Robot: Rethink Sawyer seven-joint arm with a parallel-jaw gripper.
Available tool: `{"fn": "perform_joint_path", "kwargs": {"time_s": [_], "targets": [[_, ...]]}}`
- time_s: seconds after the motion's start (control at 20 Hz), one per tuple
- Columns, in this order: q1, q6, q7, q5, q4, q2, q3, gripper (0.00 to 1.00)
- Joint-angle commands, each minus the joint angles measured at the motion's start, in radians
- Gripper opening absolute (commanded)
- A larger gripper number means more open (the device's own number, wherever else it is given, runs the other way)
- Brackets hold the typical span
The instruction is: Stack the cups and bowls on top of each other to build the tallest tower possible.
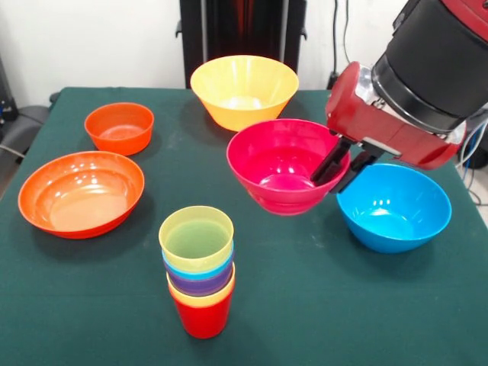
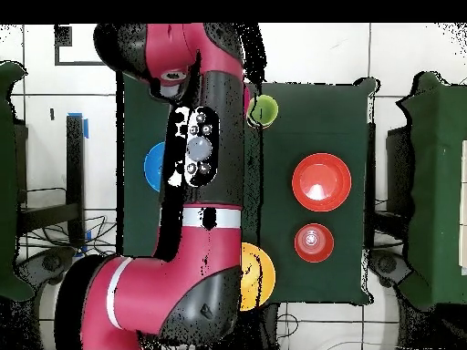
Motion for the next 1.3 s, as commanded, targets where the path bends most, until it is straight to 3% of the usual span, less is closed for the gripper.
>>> {"fn": "perform_joint_path", "kwargs": {"time_s": [0.05, 0.55, 0.8, 1.3], "targets": [[-0.023, 0.109, -0.356, 0.025, -0.059, 0.025, 0.065, 0.0], [-0.062, 0.078, -0.456, 0.039, -0.023, 0.01, 0.054, 0.0], [-0.068, 0.044, -0.5, 0.028, 0.048, -0.029, 0.062, 0.0], [-0.069, 0.046, -0.527, 0.032, 0.018, -0.008, 0.055, 0.0]]}}
